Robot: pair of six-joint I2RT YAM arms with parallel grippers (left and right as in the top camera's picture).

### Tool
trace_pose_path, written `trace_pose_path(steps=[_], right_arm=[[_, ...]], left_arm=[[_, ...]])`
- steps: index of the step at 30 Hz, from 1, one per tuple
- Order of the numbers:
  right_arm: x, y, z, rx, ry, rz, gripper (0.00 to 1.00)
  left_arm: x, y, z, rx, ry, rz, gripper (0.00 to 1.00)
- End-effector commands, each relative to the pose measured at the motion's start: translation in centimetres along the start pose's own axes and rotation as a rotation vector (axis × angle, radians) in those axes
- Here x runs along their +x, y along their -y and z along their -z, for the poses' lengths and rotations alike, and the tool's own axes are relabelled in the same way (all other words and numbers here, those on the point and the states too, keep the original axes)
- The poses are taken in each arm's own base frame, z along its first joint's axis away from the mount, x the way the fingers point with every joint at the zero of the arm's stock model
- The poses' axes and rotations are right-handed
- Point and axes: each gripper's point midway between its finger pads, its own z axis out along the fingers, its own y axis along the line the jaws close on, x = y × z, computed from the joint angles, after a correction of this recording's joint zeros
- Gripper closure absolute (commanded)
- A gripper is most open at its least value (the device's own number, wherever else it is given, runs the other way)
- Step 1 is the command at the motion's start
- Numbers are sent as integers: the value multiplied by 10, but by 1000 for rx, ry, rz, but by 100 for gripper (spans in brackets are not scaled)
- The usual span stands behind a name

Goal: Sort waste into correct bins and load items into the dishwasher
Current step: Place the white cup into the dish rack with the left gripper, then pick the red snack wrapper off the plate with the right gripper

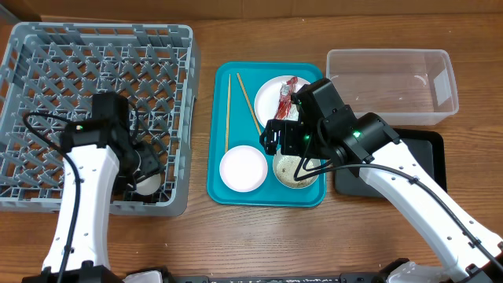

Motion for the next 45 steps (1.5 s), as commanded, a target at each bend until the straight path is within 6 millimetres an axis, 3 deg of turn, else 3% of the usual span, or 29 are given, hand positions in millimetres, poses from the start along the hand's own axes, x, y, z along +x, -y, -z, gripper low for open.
trace_pose_path(steps=[1, 5, 9, 16, 19, 21, 26, 30, 33, 38, 41, 45], right_arm=[[-3, 1, 1, 12, 18, 9, 0], [-2, 1, 1, 12, 17, 5, 0], [-2, 1, 1, 14, 16, 5, 0], [-6, 2, 2, 23, 32, 7, 0], [-9, 4, 2, 34, 48, 8, 0], [-12, 4, 2, 37, 62, 8, 0], [-23, -2, 3, 14, 107, 19, 0], [-40, 2, 2, 49, 181, 33, 16], [-48, 6, -8, 85, 180, 98, 17], [-80, 24, -33, 148, 183, 55, 18], [-98, 31, -57, 168, 148, 58, 18], [-110, 39, -100, 201, 89, 50, 27]], left_arm=[[3, 0, -21, 6, -4, 24, 38], [12, 14, -30, 87, -45, 24, 20], [3, 17, -13, 97, -21, 24, 0], [-27, 29, 64, 160, 104, -54, 0], [-32, 51, 95, 272, 162, -214, 0], [-25, 74, 109, 375, 172, -337, 0], [-9, 102, 114, 412, 181, -501, 4], [-2, 111, 121, 386, 212, -562, 14], [-3, 114, 146, 396, 299, -578, 12], [-5, 112, 206, 465, 474, -566, 7], [0, 108, 234, 503, 553, -572, 3], [9, 101, 250, 525, 606, -575, 0]])
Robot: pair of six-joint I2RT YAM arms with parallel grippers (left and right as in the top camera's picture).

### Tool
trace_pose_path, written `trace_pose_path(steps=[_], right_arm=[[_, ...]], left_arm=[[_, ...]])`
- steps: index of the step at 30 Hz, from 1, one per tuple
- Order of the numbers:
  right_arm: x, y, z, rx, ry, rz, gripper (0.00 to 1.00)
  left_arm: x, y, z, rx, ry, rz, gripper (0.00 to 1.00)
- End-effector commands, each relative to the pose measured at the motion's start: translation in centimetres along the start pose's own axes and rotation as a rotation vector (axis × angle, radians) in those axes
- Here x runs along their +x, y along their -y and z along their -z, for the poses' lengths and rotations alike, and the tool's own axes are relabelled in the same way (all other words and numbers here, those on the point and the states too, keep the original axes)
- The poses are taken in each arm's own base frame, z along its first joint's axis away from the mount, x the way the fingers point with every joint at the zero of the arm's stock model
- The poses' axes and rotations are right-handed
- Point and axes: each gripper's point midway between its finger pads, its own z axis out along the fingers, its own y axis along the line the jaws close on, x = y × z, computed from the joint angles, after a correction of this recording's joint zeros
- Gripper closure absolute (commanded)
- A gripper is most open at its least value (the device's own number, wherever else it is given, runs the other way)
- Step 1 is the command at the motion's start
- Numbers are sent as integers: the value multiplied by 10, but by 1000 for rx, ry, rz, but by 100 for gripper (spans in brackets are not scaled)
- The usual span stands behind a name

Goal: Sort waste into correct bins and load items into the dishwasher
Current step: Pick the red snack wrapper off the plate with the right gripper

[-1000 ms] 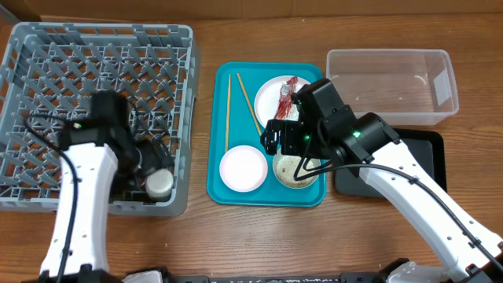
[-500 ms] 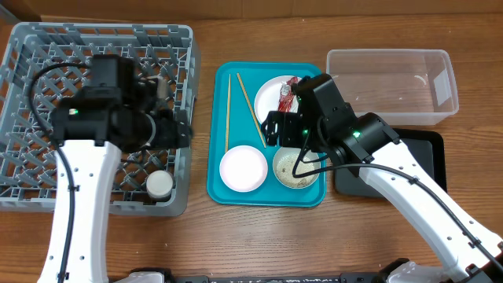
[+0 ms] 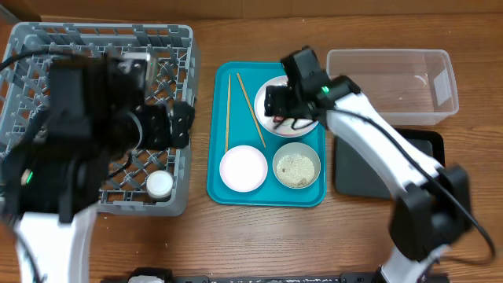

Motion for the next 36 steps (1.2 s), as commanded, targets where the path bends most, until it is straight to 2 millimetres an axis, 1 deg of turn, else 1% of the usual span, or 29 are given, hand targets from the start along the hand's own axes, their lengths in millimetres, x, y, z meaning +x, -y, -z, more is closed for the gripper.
trace_pose_path(steps=[1, 4, 7, 8, 9, 12, 13, 14, 16, 19, 21, 23, 26, 28, 29, 30, 31, 34, 36], right_arm=[[-12, -1, -31, 29, -9, -3, 29], [-11, 15, -57, 104, -5, -94, 29], [-3, 16, -77, 97, -41, -134, 34], [0, 18, -83, 103, -49, -135, 37], [1, 20, -87, 109, -54, -135, 40], [6, 27, -97, 138, -64, -165, 43], [7, 27, -99, 139, -67, -169, 46], [7, 27, -99, 139, -66, -169, 51], [7, 27, -99, 139, -66, -168, 67], [8, 27, -99, 141, -73, -169, 96], [9, 27, -95, 143, -78, -169, 96], [6, 24, -86, 135, -67, -167, 96], [-8, 15, -62, 103, -20, -156, 96], [-20, 8, -39, 74, 26, -151, 96], [-26, 6, -26, 59, 50, -142, 96], [-34, 3, -8, 43, 83, -124, 96], [-39, 3, 3, 36, 103, -111, 96], [-51, 14, 39, 35, 151, -88, 96], [-55, 29, 55, 51, 160, -106, 96]], left_arm=[[-2, 5, 15, 9, 41, -16, 0], [1, 4, 14, 8, 22, -11, 0], [7, 3, 11, 5, -8, -4, 0], [8, 3, 10, 4, -15, -3, 0], [9, 2, 9, 3, -22, -1, 0], [9, 2, 5, 3, -35, 2, 0], [9, 1, 2, 2, -41, 4, 0], [9, 1, 1, 2, -44, 4, 0], [9, 0, -3, 1, -55, 7, 0], [9, -1, -8, -1, -72, 11, 0], [9, -2, -13, -2, -84, 14, 0], [9, -4, -19, -4, -101, 18, 0], [10, -6, -27, -6, -124, 23, 0], [10, -7, -32, -8, -138, 26, 0], [10, -8, -35, -9, -147, 28, 0], [11, -9, -39, -10, -157, 30, 0], [11, -9, -41, -10, -163, 32, 0], [12, -11, -49, -12, -187, 37, 0], [13, -12, -54, -14, -201, 40, 0]])
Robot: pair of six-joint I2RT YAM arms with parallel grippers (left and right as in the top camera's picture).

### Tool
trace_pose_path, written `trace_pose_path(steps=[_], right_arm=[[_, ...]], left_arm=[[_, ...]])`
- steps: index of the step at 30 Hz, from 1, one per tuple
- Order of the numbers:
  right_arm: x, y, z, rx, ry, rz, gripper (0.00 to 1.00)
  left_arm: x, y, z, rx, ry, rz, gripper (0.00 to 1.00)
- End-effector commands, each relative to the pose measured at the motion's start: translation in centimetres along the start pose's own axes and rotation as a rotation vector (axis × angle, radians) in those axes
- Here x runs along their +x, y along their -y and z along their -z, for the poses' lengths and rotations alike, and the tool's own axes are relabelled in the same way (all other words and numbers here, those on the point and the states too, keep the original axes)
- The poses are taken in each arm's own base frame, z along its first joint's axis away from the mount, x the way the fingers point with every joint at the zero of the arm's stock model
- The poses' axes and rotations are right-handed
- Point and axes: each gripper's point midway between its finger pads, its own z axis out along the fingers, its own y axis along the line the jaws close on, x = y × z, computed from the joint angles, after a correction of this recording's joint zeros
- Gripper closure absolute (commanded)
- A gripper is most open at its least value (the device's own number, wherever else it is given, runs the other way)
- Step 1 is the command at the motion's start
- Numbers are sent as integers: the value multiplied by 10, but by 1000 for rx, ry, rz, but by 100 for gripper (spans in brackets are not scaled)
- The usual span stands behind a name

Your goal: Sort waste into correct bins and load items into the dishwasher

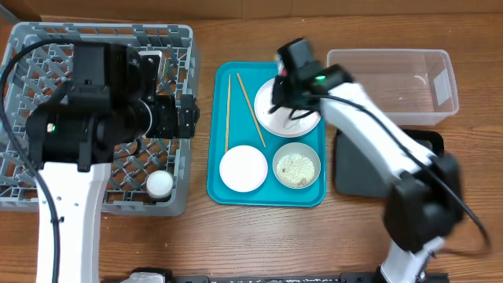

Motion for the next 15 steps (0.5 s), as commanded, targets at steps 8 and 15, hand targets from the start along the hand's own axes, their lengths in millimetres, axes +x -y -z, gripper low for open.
trace_pose_path(steps=[8, 15], right_arm=[[-49, 102, 47, 116, 73, -139, 96], [-41, 126, 43, 169, 21, -177, 96]], left_arm=[[-3, -3, -24, 4, -65, 14, 0], [-4, 2, -29, 38, -86, 90, 0]])
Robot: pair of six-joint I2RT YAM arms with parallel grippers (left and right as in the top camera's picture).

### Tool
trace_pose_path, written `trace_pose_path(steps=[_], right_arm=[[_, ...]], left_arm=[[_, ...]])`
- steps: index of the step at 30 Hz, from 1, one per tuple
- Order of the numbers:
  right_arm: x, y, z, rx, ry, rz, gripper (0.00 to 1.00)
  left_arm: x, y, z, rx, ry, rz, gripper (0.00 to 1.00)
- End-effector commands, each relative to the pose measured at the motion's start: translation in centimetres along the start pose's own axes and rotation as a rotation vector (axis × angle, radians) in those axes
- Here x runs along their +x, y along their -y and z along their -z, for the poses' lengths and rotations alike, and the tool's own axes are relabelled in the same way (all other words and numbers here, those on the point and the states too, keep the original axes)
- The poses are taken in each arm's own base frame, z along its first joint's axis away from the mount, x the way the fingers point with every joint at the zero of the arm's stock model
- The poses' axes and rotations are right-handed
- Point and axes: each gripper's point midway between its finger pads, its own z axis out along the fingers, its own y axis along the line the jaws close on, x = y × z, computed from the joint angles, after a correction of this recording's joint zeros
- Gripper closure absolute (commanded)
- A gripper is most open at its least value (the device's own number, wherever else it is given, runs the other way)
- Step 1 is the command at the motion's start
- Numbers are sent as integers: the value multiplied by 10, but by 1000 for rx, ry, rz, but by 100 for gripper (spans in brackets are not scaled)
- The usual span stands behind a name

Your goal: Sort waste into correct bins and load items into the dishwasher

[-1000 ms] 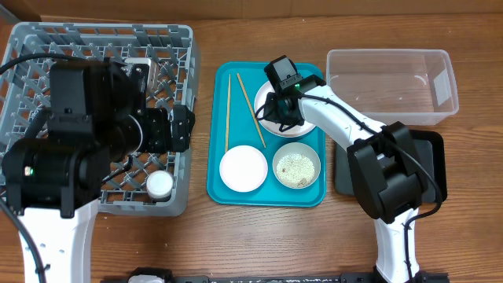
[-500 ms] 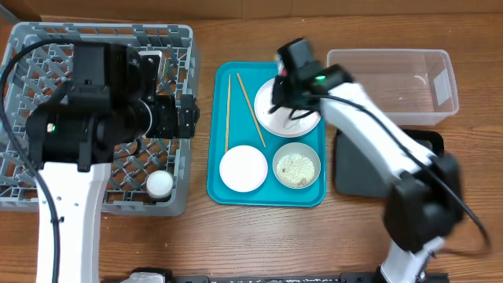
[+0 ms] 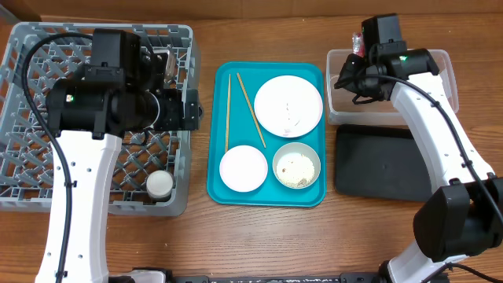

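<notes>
A teal tray [image 3: 216,185] holds a bare white plate [image 3: 288,105], a small white dish [image 3: 244,167], a bowl of rice scraps [image 3: 296,169] and two chopsticks [image 3: 229,110]. My right gripper [image 3: 357,49] hangs over the left end of the clear bin [image 3: 416,94]. It is shut on a red wrapper [image 3: 360,41], of which only a scrap shows. My left gripper [image 3: 189,110] stands open and empty above the right edge of the grey dish rack [image 3: 31,47]. A white cup [image 3: 159,184] sits in the rack's front right corner.
A black tray [image 3: 381,161] lies in front of the clear bin, right of the teal tray. The left arm's body covers the middle of the rack. Bare wooden table runs along the front edge.
My right gripper has gone from the white plate to the clear bin's left end, and the red wrapper is off the plate. The left gripper has barely moved.
At first my left gripper was low in the rack at the white cup and my right was over the rice bowl. Then the cup stood alone in the rack and my right gripper was at the wrapper on the plate. Now the wrapper hangs over the clear bin.
</notes>
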Motion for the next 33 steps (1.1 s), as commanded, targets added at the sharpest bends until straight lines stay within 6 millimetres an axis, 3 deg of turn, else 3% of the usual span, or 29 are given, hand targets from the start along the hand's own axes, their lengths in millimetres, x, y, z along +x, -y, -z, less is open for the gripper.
trace_pose_path(steps=[1, 7, 8, 10, 11, 12, 16, 22, 25, 29, 33], right_arm=[[8, 3, -8, 31, -21, 24, 96], [23, 26, -39, 121, -44, 24, 96], [26, 28, -43, 125, -51, 23, 89], [31, 27, -47, 105, -69, 22, 50], [32, 22, -46, 81, -81, 23, 40], [34, 14, -44, 37, -95, 43, 38], [45, -31, -28, -157, -136, 141, 37], [82, -84, -22, -217, -143, 282, 37], [91, -93, -29, -129, -92, 338, 37], [87, -89, -46, 18, 23, 320, 37], [92, -88, -65, 45, 16, 326, 37]], left_arm=[[-9, 13, 10, 62, 44, 30, 0], [-8, 26, 72, 5, 258, -85, 0], [-5, 24, 85, -28, 299, -91, 0], [5, 17, 110, -87, 371, -68, 0], [11, 14, 120, -104, 398, -53, 0], [16, 11, 129, -118, 422, -35, 0], [31, 3, 155, -154, 494, -20, 0], [36, 3, 163, -149, 519, -21, 0], [36, 3, 162, -149, 516, -20, 0], [35, 3, 160, -151, 509, -20, 0], [34, 3, 158, -153, 503, -20, 0]])
